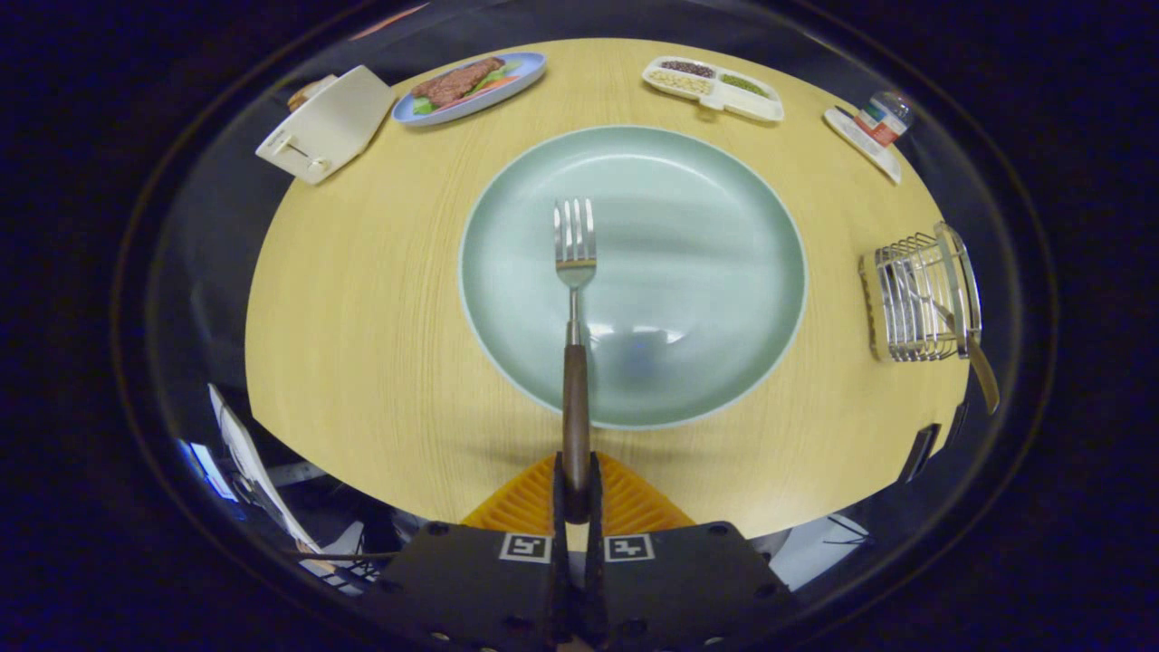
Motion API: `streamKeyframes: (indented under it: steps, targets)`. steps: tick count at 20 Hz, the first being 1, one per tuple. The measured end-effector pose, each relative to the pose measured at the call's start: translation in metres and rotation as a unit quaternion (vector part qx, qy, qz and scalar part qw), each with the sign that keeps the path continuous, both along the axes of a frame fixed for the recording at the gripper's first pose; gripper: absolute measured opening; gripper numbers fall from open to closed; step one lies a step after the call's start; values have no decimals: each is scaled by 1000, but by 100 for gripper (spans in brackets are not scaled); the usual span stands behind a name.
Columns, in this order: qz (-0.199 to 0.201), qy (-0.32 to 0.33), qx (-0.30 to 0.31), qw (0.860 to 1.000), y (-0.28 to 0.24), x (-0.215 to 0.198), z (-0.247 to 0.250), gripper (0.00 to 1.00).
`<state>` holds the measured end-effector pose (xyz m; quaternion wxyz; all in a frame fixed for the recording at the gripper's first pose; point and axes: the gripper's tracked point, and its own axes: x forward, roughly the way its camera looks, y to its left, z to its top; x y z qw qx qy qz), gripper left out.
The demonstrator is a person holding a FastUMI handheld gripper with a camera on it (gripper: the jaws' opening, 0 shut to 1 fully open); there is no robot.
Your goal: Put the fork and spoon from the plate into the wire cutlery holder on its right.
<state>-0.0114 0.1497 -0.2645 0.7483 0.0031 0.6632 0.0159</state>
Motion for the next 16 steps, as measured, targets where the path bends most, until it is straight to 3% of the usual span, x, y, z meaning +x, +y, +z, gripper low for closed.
streamKeyframes:
  steps: [4,10,16]
  targets:
    - [2,-5,10,1000,-2,1,10,1]
    - [2,-17,36,999,-11,-6,44,1]
    - [-14,-62,47,997,-72,-21,121,0]
